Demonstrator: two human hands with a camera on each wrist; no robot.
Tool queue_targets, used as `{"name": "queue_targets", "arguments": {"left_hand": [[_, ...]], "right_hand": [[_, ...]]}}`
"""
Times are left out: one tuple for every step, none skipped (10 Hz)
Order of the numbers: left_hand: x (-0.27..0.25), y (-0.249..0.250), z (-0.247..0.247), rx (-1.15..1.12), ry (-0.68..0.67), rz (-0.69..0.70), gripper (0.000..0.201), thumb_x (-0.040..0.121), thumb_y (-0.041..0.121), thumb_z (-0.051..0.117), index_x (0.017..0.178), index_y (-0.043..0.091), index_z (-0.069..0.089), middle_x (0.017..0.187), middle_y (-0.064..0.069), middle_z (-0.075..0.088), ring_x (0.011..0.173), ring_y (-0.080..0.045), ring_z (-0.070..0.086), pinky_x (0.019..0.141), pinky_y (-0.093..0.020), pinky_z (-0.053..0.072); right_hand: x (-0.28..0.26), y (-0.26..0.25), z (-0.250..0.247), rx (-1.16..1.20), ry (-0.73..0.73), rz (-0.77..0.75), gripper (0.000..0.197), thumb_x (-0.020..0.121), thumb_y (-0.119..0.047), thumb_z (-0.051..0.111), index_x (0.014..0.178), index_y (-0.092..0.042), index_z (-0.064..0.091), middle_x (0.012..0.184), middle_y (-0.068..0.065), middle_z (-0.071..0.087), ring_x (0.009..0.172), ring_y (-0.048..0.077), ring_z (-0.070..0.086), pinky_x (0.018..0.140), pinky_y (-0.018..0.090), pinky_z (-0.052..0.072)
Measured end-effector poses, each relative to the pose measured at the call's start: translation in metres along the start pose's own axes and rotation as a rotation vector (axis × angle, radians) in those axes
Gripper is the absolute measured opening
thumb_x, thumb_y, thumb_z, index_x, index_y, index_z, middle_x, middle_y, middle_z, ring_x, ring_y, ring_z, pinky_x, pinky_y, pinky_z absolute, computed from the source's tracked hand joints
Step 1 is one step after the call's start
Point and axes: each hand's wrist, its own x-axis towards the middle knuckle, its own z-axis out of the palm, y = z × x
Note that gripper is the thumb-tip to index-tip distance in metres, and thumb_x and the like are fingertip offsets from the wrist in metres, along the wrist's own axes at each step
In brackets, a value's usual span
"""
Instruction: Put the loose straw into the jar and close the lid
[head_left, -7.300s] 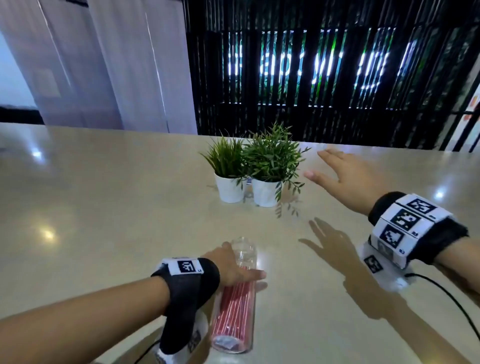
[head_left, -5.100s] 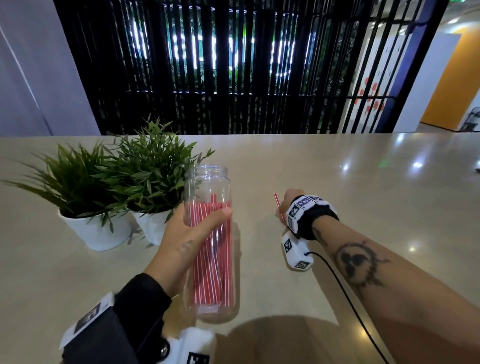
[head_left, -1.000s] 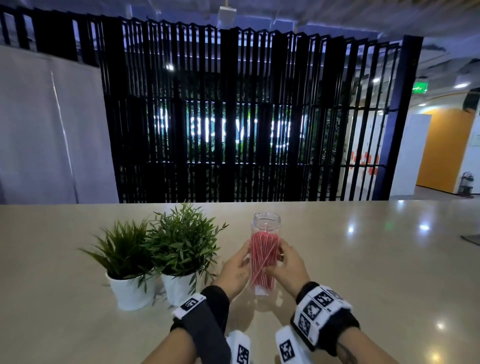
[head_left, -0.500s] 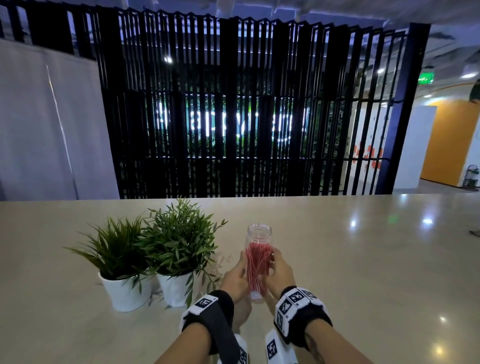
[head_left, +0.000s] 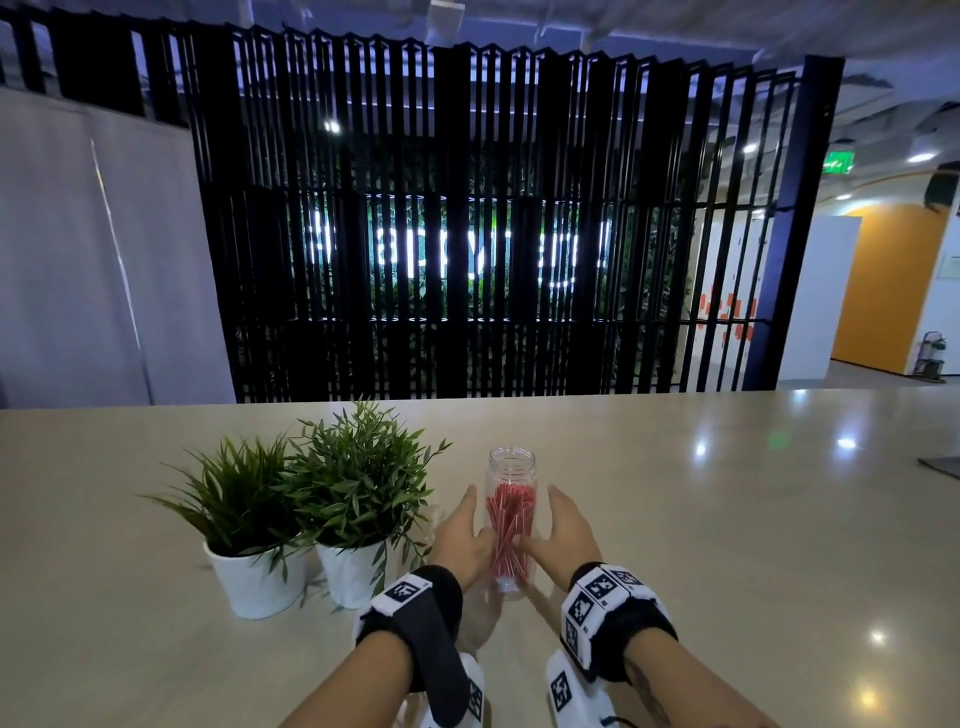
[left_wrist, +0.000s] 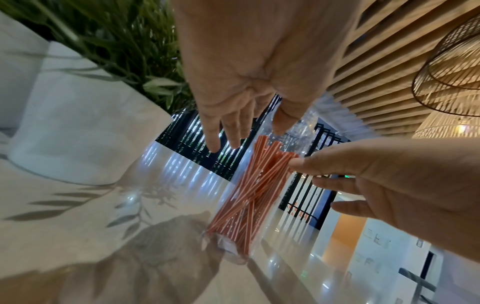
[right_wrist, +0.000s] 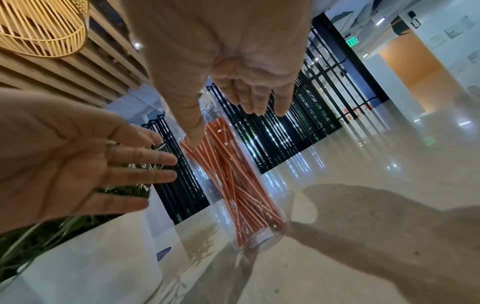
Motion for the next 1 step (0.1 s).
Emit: {"name": "queue_targets", "arguments": {"left_hand": [[-0.003,0.0045,-0.0019,-0.065,0.088,0.049,0.048,0.092,0.013,0.043,0.138,0.006,0.033,0.112,-0.012,0.057,0.105,-0.025,0.056,0.099,-0.04,0.044]], "right_hand": [[-0.0076,-0.0048,-0.006,-0.029,0.19,-0.036,0.025,0.079,-0.025,0.059,0.101,-0.014,0.062,0.106,0.009,0.065,0.103,0.025,0.059,0.089,0.033,0.047]]}}
